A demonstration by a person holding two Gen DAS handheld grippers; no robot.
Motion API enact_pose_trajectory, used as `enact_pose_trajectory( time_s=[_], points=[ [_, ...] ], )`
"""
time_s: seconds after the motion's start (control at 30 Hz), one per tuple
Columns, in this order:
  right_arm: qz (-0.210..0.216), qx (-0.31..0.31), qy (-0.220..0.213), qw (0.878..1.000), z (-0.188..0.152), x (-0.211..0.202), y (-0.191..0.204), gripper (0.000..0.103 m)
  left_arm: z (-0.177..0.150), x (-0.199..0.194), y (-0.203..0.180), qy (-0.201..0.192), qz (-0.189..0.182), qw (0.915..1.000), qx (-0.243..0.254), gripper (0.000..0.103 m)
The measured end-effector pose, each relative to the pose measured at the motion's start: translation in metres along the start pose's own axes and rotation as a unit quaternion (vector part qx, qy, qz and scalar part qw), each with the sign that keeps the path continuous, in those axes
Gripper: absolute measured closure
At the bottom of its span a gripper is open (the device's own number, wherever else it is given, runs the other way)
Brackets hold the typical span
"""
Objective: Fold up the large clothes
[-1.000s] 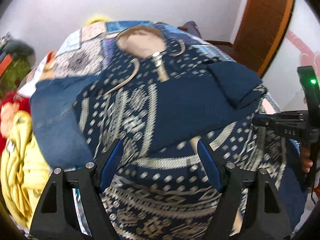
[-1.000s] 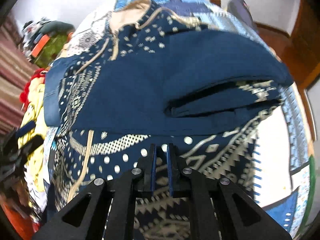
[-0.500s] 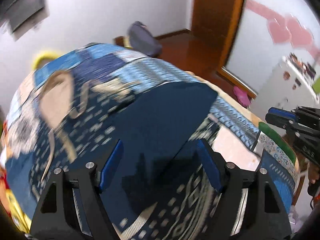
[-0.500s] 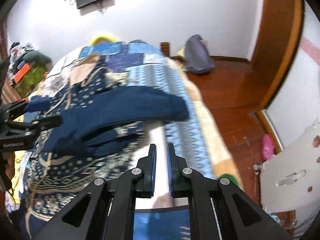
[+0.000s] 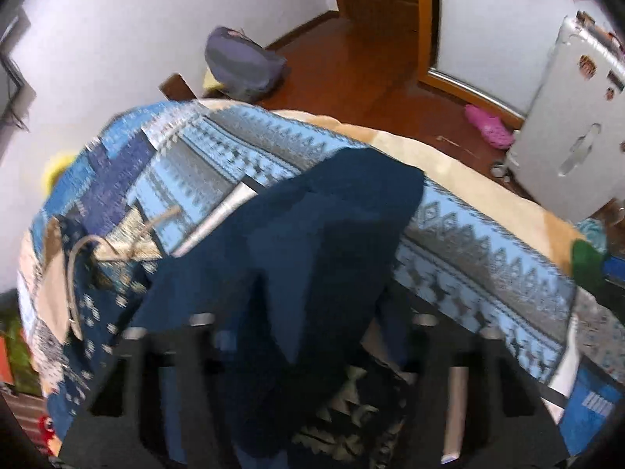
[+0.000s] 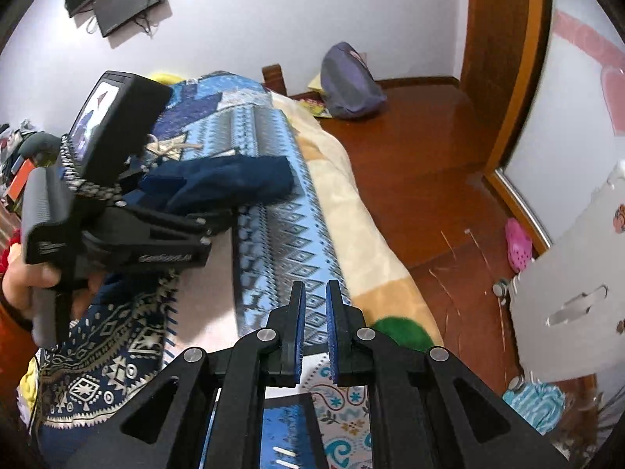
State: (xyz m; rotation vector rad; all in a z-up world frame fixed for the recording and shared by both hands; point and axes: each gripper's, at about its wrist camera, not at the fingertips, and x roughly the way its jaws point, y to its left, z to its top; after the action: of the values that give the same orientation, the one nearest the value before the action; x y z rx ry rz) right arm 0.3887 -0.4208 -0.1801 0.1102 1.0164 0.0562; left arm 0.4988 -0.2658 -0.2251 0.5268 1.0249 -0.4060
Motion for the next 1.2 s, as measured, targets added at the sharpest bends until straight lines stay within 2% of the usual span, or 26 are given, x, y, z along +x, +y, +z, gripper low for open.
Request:
enact_pose_trajectory(
  time_s=[0.03, 0.07, 0.17, 0.27, 0.37, 0.43, 0.57, 0.73, 0.9, 0.97, 1.07, 1.2],
  points=[
    [0.001, 0.001, 0.001, 1.0, -0.001, 0.001, -0.001, 0.097, 0.0, -0.003, 0.004, -0.006, -0.002, 1.0, -0.007, 0.075],
    [0.001, 0.0, 0.002, 1.0, -0.001, 0.002, -0.001, 0.097, 0.0, -0.006, 0.007, -0.01, -0.009, 0.9998, -0.015, 0.082],
    [-0.002, -0.004, 0.004, 1.0, 0.0, 0.005, 0.002, 0.097, -0.001, -0.028, 0.028, -0.036, -0.038, 0.9974, -0.05, 0.09],
    [0.004, -0.007, 0.003, 1.0, 0.003, 0.004, 0.009, 0.097, -0.004, -0.063, 0.051, -0.079, -0.048, 0.9927, -0.077, 0.094],
    [0.01, -0.015, -0.001, 1.0, 0.007, 0.002, 0.021, 0.097, -0.016, -0.103, 0.081, -0.122, -0.041, 0.9866, -0.101, 0.094],
    [0.013, -0.025, -0.004, 1.0, 0.011, 0.0, 0.03, 0.097, -0.03, -0.131, 0.107, -0.149, -0.035, 0.981, -0.119, 0.094],
    [0.027, -0.048, -0.012, 0.998, 0.023, -0.003, 0.056, 0.097, -0.067, -0.166, 0.153, -0.178, -0.008, 0.9722, -0.152, 0.095],
    [0.041, -0.086, -0.024, 0.995, 0.044, 0.003, 0.096, 0.097, -0.13, -0.176, 0.206, -0.171, 0.022, 0.9642, -0.201, 0.097],
    [0.03, -0.132, -0.013, 0.991, 0.06, 0.031, 0.137, 0.097, -0.2, -0.152, 0.242, -0.132, 0.031, 0.9568, -0.257, 0.097],
    [0.019, -0.155, 0.011, 0.988, 0.059, 0.053, 0.151, 0.097, -0.227, -0.141, 0.248, -0.116, 0.025, 0.9519, -0.282, 0.097],
    [-0.007, -0.197, 0.032, 0.98, 0.051, 0.08, 0.163, 0.097, -0.265, -0.12, 0.254, -0.088, -0.011, 0.9429, -0.321, 0.097],
    [-0.041, -0.242, 0.01, 0.969, 0.039, 0.086, 0.166, 0.097, -0.306, -0.091, 0.248, -0.053, -0.041, 0.9344, -0.35, 0.097]
  ],
)
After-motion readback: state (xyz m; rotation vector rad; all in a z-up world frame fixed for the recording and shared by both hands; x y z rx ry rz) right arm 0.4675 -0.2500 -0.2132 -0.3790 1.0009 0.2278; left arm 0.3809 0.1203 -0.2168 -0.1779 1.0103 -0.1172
